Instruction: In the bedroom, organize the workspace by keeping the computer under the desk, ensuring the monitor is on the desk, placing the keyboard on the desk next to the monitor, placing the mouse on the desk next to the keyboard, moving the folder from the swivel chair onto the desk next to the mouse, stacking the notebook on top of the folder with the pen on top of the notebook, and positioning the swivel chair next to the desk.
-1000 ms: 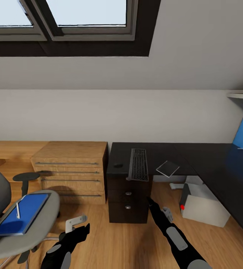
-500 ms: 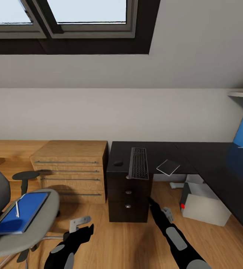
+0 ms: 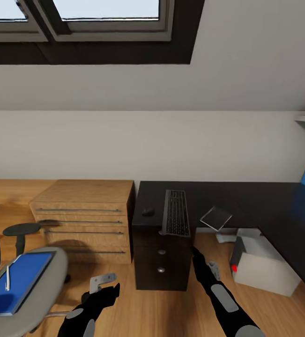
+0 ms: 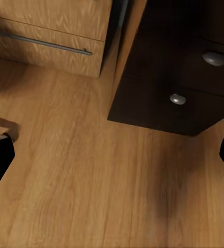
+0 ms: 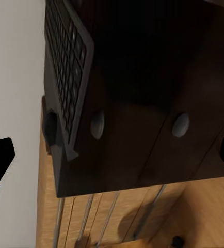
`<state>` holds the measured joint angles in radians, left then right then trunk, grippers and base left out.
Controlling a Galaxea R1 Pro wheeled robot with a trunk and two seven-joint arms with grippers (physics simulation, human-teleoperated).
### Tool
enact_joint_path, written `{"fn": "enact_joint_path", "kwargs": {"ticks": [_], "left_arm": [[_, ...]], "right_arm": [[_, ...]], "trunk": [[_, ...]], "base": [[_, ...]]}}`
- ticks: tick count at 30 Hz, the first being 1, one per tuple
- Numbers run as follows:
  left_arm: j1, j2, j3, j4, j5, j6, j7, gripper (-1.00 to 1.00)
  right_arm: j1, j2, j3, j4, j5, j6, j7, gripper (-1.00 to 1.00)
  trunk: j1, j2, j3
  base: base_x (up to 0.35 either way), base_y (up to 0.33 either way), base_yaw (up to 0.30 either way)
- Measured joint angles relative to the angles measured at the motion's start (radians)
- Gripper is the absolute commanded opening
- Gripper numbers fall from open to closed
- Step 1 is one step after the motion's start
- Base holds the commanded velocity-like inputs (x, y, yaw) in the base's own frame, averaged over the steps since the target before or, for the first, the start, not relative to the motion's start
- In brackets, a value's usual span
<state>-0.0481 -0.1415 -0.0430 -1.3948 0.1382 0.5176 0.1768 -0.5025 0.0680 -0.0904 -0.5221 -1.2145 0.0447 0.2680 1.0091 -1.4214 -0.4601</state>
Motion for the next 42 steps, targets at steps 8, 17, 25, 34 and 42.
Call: {"fn": "enact_joint_path", "kwargs": {"ticks": [8, 17, 25, 34, 42], "left_arm": [[0.000, 0.001, 0.000, 0.000, 0.000, 0.000, 0.000, 1.00], [0.000, 0.001, 0.001, -0.001, 0.000, -0.001, 0.000, 1.00], [0.000, 0.001, 0.001, -0.028, 0.003, 0.002, 0.003, 1.00], [0.000, 0.000, 0.001, -0.033, 0.004, 0.000, 0.006, 1.00], [0.000, 0.000, 0.001, -0.031, 0.003, 0.001, 0.006, 1.00]], "right_arm": [[0.000, 0.001, 0.001, 0.000, -0.001, 0.000, 0.000, 1.00], [0.000, 0.000, 0.003, 0.000, -0.001, 0.000, 0.000, 1.00], [0.000, 0.000, 0.003, 0.000, 0.000, 0.000, 0.000, 1.00], [0.000, 0.001, 0.005, 0.000, 0.001, 0.000, 0.001, 1.00], [0.000, 0.006, 0.012, 0.000, 0.004, 0.000, 0.005, 1.00]], "trunk": [[0.000, 0.000, 0.000], [0.000, 0.000, 0.000], [0.004, -0.007, -0.003], [0.039, -0.070, -0.031], [0.062, -0.112, -0.050]], "base": [[0.305, 0.000, 0.000], [0.255, 0.000, 0.000], [0.040, 0.000, 0.000], [0.001, 0.000, 0.000], [0.000, 0.000, 0.000]]}}
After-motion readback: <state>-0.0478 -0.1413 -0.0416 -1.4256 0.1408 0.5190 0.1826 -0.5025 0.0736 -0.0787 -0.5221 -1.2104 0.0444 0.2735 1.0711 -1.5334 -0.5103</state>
